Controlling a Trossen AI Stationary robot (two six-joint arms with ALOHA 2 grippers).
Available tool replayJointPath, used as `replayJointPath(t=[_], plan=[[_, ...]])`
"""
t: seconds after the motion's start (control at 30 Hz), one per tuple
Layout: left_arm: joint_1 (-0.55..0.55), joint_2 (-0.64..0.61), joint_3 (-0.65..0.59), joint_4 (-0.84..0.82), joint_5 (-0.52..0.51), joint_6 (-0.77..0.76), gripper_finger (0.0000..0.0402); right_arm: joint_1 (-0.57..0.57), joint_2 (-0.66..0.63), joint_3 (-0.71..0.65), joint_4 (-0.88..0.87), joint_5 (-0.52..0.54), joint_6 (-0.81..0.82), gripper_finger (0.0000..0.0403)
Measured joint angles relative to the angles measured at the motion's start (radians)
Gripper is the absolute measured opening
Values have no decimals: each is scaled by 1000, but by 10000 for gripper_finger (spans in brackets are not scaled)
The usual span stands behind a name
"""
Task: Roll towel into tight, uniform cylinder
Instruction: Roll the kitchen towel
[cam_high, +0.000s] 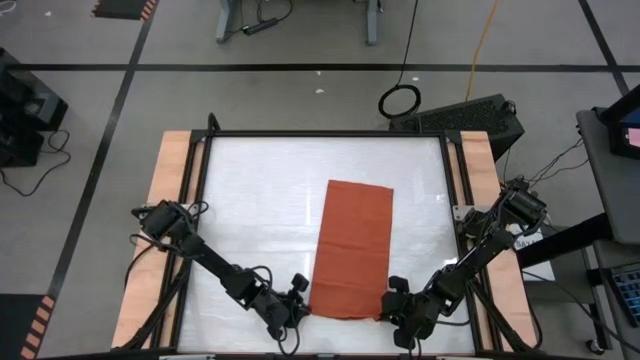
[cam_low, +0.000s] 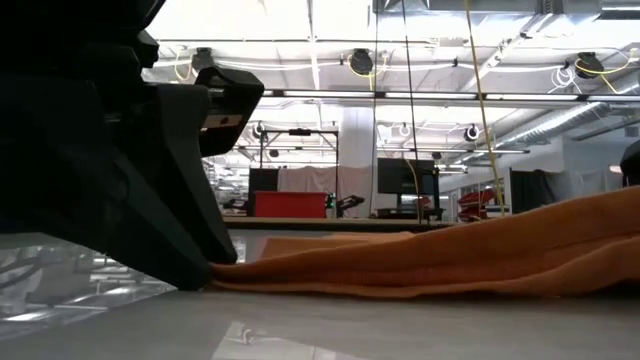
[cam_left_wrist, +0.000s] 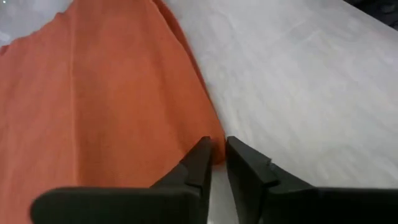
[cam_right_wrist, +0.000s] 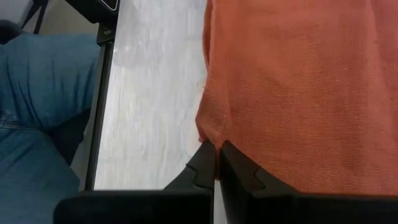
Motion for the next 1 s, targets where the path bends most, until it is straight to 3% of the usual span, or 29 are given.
replayJointPath(t=[0.17, 0.7, 0.83, 1.0], plan=[[8, 1, 0, 10, 0, 11, 7, -2, 0, 0, 2, 0, -11, 2], [13, -75, 2, -38, -106, 41, 1, -2, -49, 0, 21, 2, -101, 2], [25, -109, 2, -84, -38, -32, 1, -2, -64, 0, 17, -27, -34, 2], [83, -141, 3, -142, 190, -249, 1, -1, -68, 0, 29, -94, 114, 2]])
